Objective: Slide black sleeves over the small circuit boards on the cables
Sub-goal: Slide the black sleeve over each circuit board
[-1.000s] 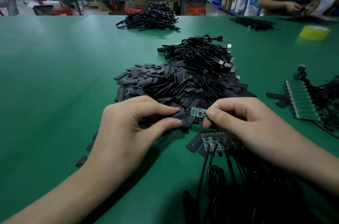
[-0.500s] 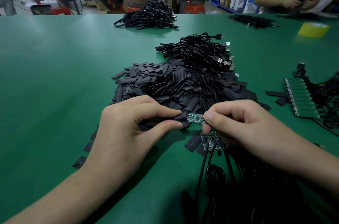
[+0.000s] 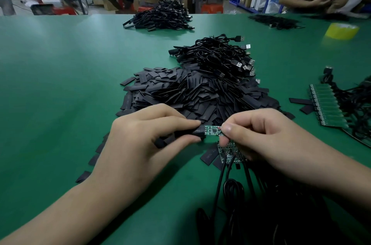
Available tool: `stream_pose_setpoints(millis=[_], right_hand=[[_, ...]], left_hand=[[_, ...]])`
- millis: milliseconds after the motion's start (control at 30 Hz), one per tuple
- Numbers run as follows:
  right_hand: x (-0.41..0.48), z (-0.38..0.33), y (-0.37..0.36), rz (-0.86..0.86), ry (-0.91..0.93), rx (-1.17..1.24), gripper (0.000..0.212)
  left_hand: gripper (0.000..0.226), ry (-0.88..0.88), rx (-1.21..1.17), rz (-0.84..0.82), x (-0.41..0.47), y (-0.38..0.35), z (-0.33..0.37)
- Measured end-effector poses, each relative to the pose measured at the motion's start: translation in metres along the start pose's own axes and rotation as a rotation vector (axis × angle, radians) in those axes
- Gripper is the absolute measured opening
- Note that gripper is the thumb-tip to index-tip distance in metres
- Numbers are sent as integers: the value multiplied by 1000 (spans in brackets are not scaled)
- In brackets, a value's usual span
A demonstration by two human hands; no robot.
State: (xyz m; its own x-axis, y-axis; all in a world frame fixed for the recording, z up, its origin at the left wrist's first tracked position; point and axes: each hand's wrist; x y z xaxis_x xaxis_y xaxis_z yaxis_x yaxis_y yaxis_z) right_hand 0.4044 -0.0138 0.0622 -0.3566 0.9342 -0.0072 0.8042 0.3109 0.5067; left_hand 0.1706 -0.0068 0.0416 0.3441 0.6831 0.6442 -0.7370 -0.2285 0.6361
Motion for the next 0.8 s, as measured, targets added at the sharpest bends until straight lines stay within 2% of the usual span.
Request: stream_pose_setpoints(millis=[67, 133, 400, 567, 667, 800], right_hand=[[-1, 0, -1, 69, 73, -143, 27], [-2, -2, -2, 99, 98, -185, 27], [-3, -2, -1, 39, 78, -238, 29], [-2, 1, -3, -20, 59, -188, 31], [-2, 1, -4, -16, 73, -152, 31], [-1, 3, -4, 19, 122, -107, 18]], left_hand=[[23, 26, -19, -35, 1, 0, 0], [24, 52, -40, -60, 2, -1, 1], [23, 73, -50, -90, 2, -1, 1], [24, -47, 0, -138, 0, -2, 4], [24, -37, -9, -110, 0, -3, 5], [20, -6, -43, -50, 1, -4, 6]])
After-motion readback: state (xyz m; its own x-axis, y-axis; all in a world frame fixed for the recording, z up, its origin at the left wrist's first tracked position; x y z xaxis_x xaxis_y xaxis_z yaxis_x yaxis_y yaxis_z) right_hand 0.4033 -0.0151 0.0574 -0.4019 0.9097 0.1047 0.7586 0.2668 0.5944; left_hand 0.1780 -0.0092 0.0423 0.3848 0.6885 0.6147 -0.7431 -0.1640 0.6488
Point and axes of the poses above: each hand's wrist, its own x-axis towards the middle knuckle, its own y-axis out of the back of the hand, z = x × y, and after that the axes turned 1 degree about y, right-handed
